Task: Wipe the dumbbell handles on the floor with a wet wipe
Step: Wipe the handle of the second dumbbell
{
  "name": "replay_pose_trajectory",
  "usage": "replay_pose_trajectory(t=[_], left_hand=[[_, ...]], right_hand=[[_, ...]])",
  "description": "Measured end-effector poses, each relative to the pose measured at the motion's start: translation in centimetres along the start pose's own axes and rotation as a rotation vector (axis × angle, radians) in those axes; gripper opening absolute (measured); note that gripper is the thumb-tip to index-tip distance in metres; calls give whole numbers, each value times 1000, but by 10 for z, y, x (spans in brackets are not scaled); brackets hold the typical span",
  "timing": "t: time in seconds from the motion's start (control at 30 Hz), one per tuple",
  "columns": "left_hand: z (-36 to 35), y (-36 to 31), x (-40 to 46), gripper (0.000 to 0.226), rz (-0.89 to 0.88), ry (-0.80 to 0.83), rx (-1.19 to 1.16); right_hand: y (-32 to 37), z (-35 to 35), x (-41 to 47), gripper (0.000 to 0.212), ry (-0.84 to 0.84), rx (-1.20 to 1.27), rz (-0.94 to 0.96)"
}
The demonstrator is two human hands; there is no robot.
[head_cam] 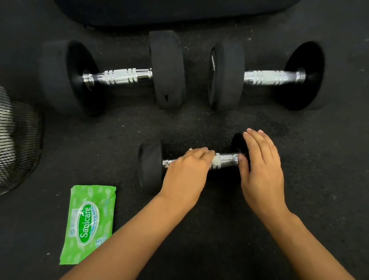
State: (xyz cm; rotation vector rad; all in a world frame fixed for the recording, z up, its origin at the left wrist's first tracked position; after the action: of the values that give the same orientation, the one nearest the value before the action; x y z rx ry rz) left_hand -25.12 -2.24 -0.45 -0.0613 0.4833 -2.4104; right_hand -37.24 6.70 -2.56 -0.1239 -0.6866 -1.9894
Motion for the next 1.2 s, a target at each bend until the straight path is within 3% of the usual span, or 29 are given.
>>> replay_pose_trajectory(t=[0.17,0.3,0.47,0.63,0.73,0.93,1.1,1.2], left_hand=[[9,9,6,44,92,-42,80],[6,2,0,48,8,-1,24],[13,9,22,30,101,48,148],[-1,1,9,43,-1,15,-31],[-2,5,27,30,9,42,-79],[-14,10,10,40,-48,-91,-181],[-7,12,26,20,59,-106,-104],[-12,9,19,20,-12,-171,-155]], right_hand=[[-2,2,7,43,38,-12,-1],[-1,0,0,41,20,-14,-4],[-2,-1,8,45,39,-32,10],[-1,-2,2,44,8,-29,3],[-2,-2,5,42,13,-31,0],[-2,-3,6,45,22,-43,1],[-1,-3,9,45,17,-48,5],[0,-4,7,45,11,-48,-3]])
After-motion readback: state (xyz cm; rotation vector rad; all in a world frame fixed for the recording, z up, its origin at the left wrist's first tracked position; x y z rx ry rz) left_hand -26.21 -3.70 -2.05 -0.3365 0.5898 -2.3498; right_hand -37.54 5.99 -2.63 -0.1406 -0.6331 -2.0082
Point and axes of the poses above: each hand's wrist, its own x-axis towards the middle knuckle, its own z-axis out of the back of the hand, y = z × x, the point moved 2 cm from there along x, towards the middle knuckle, and after that the axes turned 3 degrees about -y, right-handed, at the moved point
